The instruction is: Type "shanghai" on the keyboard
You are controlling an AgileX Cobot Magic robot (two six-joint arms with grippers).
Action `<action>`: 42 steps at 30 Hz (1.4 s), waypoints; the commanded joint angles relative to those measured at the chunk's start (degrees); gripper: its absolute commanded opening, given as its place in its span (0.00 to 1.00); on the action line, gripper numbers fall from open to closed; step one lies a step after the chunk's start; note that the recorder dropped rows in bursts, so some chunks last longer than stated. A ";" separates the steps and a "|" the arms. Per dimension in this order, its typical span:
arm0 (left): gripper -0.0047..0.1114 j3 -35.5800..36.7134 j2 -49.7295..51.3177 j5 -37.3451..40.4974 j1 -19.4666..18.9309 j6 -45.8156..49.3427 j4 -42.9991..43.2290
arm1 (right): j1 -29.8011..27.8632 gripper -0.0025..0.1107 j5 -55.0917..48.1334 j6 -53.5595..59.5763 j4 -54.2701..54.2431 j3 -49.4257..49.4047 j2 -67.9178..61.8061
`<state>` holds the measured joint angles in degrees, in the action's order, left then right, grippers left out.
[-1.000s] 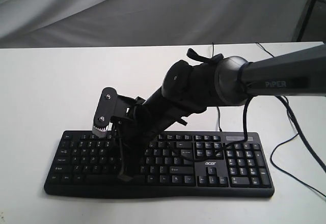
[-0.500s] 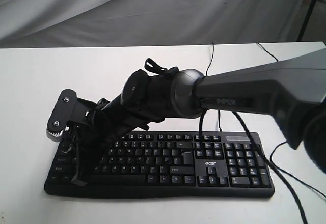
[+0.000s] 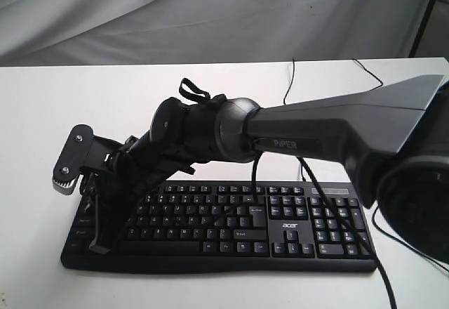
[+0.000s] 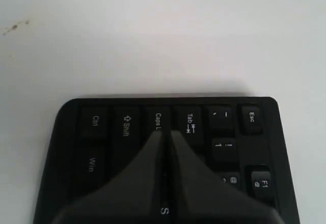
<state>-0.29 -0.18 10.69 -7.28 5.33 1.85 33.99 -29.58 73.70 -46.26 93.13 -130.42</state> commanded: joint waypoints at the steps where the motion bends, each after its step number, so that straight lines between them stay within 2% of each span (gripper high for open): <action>1: 0.05 0.29 0.18 -0.36 0.22 -0.16 -0.03 | 0.16 0.02 -0.43 -0.30 0.73 0.57 0.00; 42: 0.05 0.29 0.18 -0.36 0.22 -0.16 -0.03 | 0.16 0.02 -1.01 0.29 2.32 0.67 -0.85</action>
<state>-0.29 -0.18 10.69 -7.28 5.33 1.85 33.99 -30.21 73.47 -44.21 93.60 -131.40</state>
